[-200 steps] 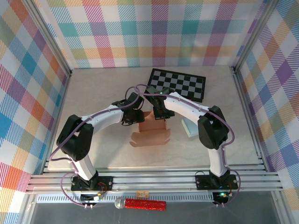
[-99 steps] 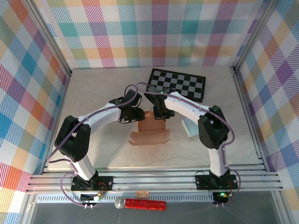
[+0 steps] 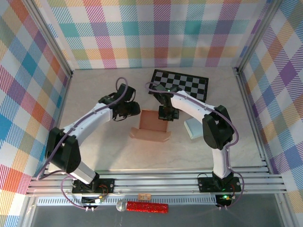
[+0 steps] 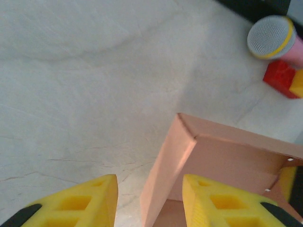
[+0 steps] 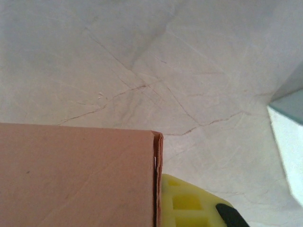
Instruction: Fold the paper box
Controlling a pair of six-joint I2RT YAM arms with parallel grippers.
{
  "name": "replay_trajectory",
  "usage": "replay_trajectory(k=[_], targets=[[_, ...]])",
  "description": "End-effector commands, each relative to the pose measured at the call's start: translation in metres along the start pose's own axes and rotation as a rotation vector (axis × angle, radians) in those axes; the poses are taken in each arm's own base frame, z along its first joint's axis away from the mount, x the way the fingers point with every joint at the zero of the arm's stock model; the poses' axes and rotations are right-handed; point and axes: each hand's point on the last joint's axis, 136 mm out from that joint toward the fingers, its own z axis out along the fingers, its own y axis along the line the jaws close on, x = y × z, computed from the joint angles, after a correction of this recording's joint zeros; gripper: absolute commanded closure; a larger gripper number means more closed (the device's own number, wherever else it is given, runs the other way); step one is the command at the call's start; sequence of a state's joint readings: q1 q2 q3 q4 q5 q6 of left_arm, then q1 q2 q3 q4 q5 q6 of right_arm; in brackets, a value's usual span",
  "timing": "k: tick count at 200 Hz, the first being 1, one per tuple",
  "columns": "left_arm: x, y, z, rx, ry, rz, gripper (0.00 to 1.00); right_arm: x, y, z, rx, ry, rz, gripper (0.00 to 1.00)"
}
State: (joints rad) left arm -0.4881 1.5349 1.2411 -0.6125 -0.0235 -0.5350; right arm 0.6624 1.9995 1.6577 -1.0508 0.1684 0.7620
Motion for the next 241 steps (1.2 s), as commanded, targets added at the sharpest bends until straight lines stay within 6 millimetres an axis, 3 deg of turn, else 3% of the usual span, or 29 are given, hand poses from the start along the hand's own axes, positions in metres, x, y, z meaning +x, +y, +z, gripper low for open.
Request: replay_trajectory(k=[1,33,67,102,158,187,218,241], targets=[[-0.017,0.019,-0.039,-0.029,-0.067,-0.083,0.62,0.022,-0.002,0.006,-0.067,0.169,0.215,1.00],[-0.014,0.053,-0.062,-0.049,-0.073,-0.187,0.65,0.038,0.004,0.009,-0.100,0.279,0.421,1.00],[0.021,0.076,-0.053,-0.021,0.020,-0.290,0.69,0.064,0.009,0.020,-0.092,0.422,0.668,1.00],[0.059,0.058,-0.021,0.155,0.139,-0.406,0.74,0.086,0.016,0.024,-0.047,0.501,0.844,1.00],[0.080,0.014,0.020,0.377,0.266,-0.469,0.76,0.110,0.047,0.035,-0.068,0.577,0.902,1.00],[0.081,0.012,0.028,0.365,0.273,-0.461,0.76,0.113,0.055,0.031,-0.099,0.589,0.875,0.80],[0.075,0.013,0.027,0.337,0.260,-0.433,0.76,0.111,0.052,0.016,-0.141,0.566,0.868,0.48],[0.070,0.013,0.027,0.324,0.243,-0.418,0.77,0.101,0.049,-0.002,-0.186,0.525,0.805,0.42]])
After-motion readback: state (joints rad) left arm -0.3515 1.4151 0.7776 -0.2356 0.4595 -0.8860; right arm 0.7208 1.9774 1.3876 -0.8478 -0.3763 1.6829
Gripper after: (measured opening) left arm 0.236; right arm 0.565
